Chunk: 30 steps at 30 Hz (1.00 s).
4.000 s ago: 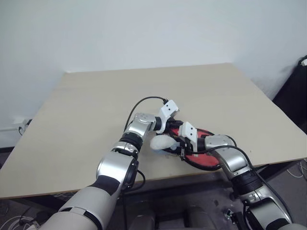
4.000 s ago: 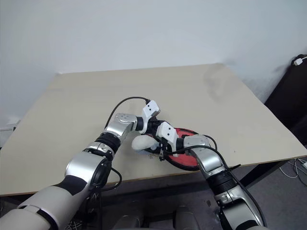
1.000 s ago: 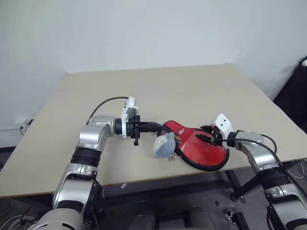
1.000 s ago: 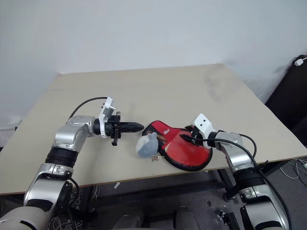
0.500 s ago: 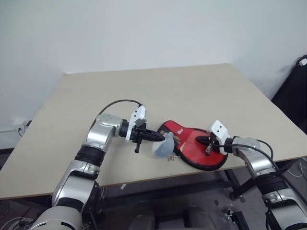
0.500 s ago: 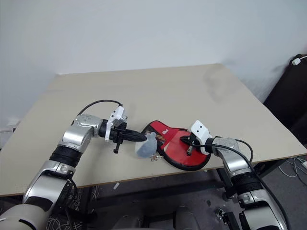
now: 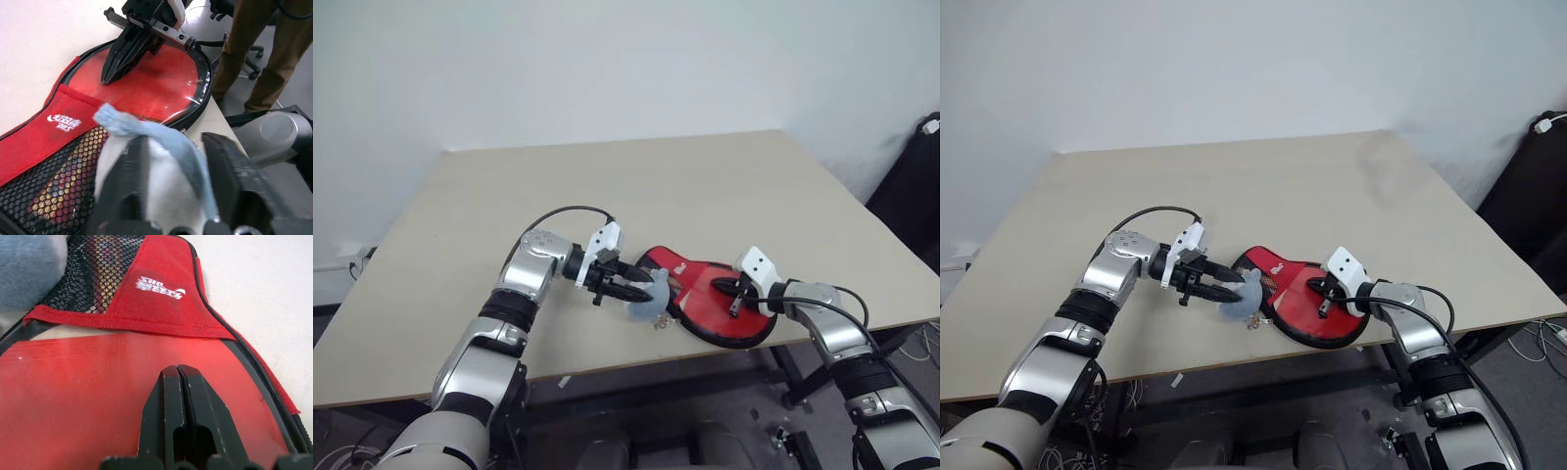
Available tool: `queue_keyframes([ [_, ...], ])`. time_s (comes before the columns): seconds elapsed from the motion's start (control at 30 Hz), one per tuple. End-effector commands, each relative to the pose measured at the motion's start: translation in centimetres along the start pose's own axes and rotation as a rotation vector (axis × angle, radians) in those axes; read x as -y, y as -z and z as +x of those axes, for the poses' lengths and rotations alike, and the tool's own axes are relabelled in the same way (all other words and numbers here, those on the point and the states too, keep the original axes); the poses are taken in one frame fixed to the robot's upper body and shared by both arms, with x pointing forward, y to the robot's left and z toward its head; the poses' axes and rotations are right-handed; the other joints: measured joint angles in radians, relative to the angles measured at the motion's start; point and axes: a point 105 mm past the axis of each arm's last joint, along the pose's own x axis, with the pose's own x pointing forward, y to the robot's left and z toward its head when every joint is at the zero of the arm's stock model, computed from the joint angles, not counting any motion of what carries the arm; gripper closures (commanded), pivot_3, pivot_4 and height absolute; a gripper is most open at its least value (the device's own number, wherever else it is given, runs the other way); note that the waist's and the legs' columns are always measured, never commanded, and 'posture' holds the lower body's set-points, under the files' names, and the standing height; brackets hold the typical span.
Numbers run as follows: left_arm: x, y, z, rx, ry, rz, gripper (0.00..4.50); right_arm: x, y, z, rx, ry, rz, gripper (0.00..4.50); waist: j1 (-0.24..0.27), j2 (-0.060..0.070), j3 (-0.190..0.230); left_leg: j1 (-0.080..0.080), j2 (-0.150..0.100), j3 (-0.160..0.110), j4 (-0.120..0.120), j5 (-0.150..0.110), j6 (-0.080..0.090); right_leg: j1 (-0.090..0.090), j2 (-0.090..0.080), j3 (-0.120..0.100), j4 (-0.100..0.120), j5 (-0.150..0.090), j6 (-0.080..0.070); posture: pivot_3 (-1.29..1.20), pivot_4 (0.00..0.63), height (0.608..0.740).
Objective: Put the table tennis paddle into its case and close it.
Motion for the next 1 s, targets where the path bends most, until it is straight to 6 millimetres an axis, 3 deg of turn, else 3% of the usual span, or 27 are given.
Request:
queue_keyframes([
  [0.03, -0.8, -1.9, -0.8, 0.027, -0.034, 0.056, 1.4, -0.8, 0.2, 0.4, -0.016, -0.023, -0.005, 4.5, 0.0, 0.0, 0.0, 0.0, 0.0, 0.0, 0.0, 0.0, 0.0, 0.0, 0.0, 0.0, 0.0, 0.0, 0.0, 0.0, 0.0, 0.74],
  [0.2, -1.1, -2.3, -1.7, 0.033, -0.073, 0.081, 0.08, -0.9, 0.3, 0.5, -0.015, -0.023, -0.002, 4.5, 0.0, 0.0, 0.0, 0.0, 0.0, 0.0, 0.0, 0.0, 0.0, 0.0, 0.0, 0.0, 0.0, 0.0, 0.0, 0.0, 0.0, 0.74],
  [0.23, -1.1, -2.3, -1.9, 0.033, -0.075, 0.081, 0.03, -0.9, 0.3, 0.5, -0.015, -0.023, -0.002, 4.5, 0.0, 0.0, 0.0, 0.0, 0.0, 0.0, 0.0, 0.0, 0.0, 0.0, 0.0, 0.0, 0.0, 0.0, 0.0, 0.0, 0.0, 0.74],
  [0.43, -0.1, -0.6, -1.5, -0.041, -0.026, 0.076, 0.03, -0.9, 0.3, 0.6, -0.013, -0.022, 0.001, 4.5, 0.0, 0.0, 0.0, 0.0, 0.0, 0.0, 0.0, 0.0, 0.0, 0.0, 0.0, 0.0, 0.0, 0.0, 0.0, 0.0, 0.0, 0.74],
  [0.63, 0.1, 1.0, 0.3, -0.097, -0.01, 0.081, 0.03, -1.0, 0.2, 0.7, -0.009, -0.021, 0.005, 4.5, 0.0, 0.0, 0.0, 0.0, 0.0, 0.0, 0.0, 0.0, 0.0, 0.0, 0.0, 0.0, 0.0, 0.0, 0.0, 0.0, 0.0, 0.74],
  [0.77, -0.8, 2.4, 1.4, -0.168, -0.074, 0.125, 0.03, -1.2, 0.2, 0.8, -0.007, -0.02, 0.007, 4.5, 0.0, 0.0, 0.0, 0.001, 0.0, 0.0, 0.0, 0.0, 0.0, 0.0, 0.0, 0.0, 0.0, 0.0, 0.0, 0.0, 0.0, 0.74],
  [0.93, -1.3, 2.5, 1.8, -0.169, -0.089, 0.122, 0.03, -1.3, 0.4, 0.7, -0.01, -0.017, 0.01, 4.5, 0.0, 0.0, 0.0, 0.001, 0.0, 0.0, 0.0, 0.0, 0.0, 0.0, 0.0, 0.0, 0.0, 0.0, 0.0, 0.0, 0.0, 0.74],
  [1.0, -1.4, 2.6, 1.7, -0.172, -0.087, 0.122, 0.39, -1.3, 0.4, 0.6, -0.012, -0.016, 0.009, 4.5, 0.0, 0.0, 0.0, 0.0, 0.0, 0.0, 0.0, 0.0, 0.0, 0.0, 0.0, 0.0, 0.0, 0.0, 0.0, 0.0, 0.0, 0.74],
])
